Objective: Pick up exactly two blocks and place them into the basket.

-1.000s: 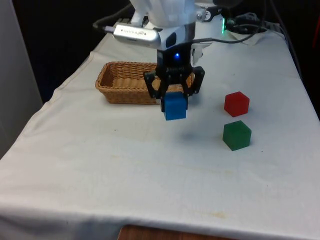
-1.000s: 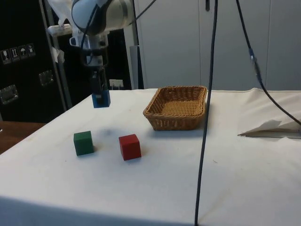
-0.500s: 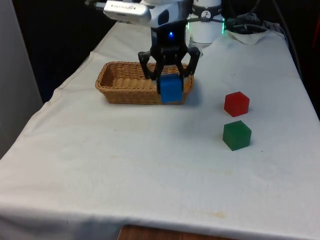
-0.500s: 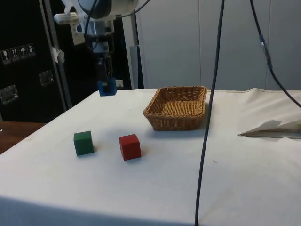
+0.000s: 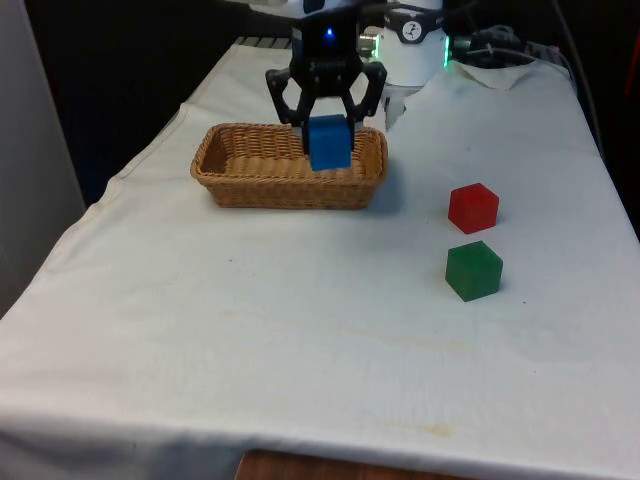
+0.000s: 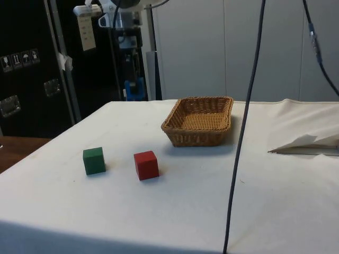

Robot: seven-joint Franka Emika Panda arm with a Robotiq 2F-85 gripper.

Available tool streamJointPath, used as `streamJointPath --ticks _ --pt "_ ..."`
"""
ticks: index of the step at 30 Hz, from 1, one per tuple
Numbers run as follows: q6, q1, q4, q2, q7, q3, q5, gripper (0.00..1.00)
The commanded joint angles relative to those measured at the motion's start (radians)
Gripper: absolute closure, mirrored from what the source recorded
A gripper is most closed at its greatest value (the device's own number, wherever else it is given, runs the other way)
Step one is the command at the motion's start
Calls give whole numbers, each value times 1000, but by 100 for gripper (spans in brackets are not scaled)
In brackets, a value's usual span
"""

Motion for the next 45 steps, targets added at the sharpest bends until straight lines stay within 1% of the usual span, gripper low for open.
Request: streamJointPath --ticks 1,7,8,9,15,16,17,26,27,28,34,35,36,41,42,43,45 --pt "12 8 -23 -19 8 -10 -21 99" --pt "19 8 -80 -71 16 -19 -59 99" --pt "4 2 -69 -63 5 -11 -43 99" --pt "22 8 -95 -83 17 -22 -68 99" --pt "35 7 -145 -119 16 -31 -85 99" --pt "20 2 -137 -114 6 -26 -70 99" --pt "35 6 -152 -124 16 -33 -85 99" --pt "39 6 -208 -169 16 -43 -81 99" --pt "22 2 -196 -161 6 -39 -71 99" --pt "40 5 -213 -173 16 -44 -80 99" --pt "56 4 -251 -199 15 -49 -77 99" --pt "39 2 -239 -191 8 -46 -71 99" --pt "61 3 -259 -203 13 -51 -77 99" --pt "93 3 -306 -222 9 -60 -79 99" --pt "77 2 -295 -215 5 -58 -71 99" --pt "84 2 -304 -218 4 -59 -71 99" --pt "125 2 -338 -227 5 -68 -82 99"
